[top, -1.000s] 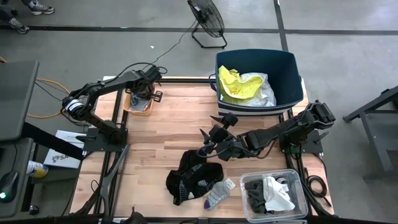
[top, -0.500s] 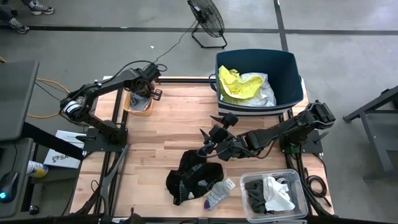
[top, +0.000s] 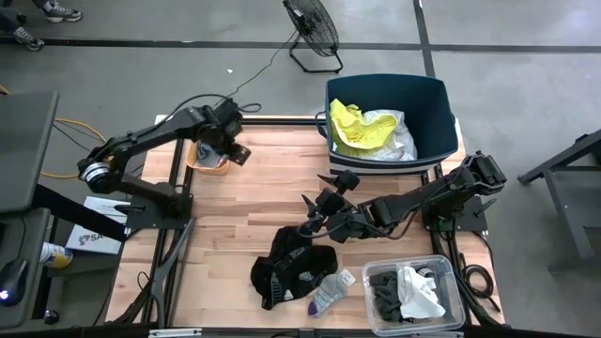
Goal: Pick & Place Cloths
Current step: Put the black boxers into the transparent bin
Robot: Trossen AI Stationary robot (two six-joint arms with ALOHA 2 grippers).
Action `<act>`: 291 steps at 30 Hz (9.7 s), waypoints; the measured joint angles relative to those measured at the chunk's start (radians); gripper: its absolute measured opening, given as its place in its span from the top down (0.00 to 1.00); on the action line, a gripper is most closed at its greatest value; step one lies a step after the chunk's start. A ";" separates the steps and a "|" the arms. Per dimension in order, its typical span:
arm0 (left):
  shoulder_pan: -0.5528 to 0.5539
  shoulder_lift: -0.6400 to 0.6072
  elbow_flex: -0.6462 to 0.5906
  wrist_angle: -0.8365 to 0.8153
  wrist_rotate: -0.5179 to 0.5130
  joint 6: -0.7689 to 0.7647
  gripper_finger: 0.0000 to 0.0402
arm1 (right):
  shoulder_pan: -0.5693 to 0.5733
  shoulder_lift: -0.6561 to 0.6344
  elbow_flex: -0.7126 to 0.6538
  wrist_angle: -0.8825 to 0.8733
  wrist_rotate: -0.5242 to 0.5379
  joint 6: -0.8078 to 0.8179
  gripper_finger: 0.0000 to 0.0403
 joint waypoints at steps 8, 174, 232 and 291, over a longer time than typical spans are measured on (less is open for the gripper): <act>-0.283 -0.063 0.000 -0.012 0.068 0.029 0.56 | 0.000 0.000 0.000 -0.001 -0.049 0.000 0.20; -0.975 -0.146 0.000 1.085 -0.412 0.843 1.00 | -0.079 0.000 0.000 0.337 -0.474 -0.200 0.31; -0.975 -0.282 0.000 0.594 -0.572 0.299 0.18 | 0.045 -0.586 0.000 -0.371 -1.003 0.340 0.96; -0.975 -0.282 0.000 0.466 -0.567 0.262 0.18 | 0.557 -0.147 0.000 -0.849 -1.137 1.755 0.95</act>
